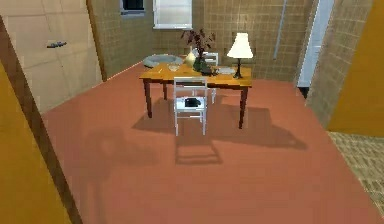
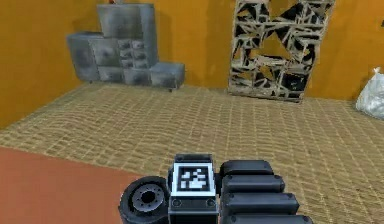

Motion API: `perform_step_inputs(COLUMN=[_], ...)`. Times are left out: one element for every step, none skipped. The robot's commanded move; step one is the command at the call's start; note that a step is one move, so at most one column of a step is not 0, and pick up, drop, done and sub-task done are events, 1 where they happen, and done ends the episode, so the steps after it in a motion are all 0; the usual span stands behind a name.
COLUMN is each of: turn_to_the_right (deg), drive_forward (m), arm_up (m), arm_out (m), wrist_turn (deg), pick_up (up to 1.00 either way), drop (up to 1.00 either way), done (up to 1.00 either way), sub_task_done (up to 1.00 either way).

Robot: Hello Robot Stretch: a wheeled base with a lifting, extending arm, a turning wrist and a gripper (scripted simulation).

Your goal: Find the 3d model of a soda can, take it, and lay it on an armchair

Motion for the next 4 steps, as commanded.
perform_step_inputs(turn_to_the_right=[0.0, -18.0, 0.0, 45.0], drive_forward=[0.85, 0.00, 0.10, 0.00], arm_up=[0.00, 0.00, 0.00, 0.00], arm_out=[0.00, 0.00, 0.00, 0.00], wrist_turn=[0.0, 0.0, 0.0, 0.0], pick_up=[0.00, 0.00, 0.00, 0.00], drop=[0.00, 0.00, 0.00, 0.00], done=[0.00, 0.00, 0.00, 0.00], sub_task_done=[0.00, 0.00, 0.00, 0.00])
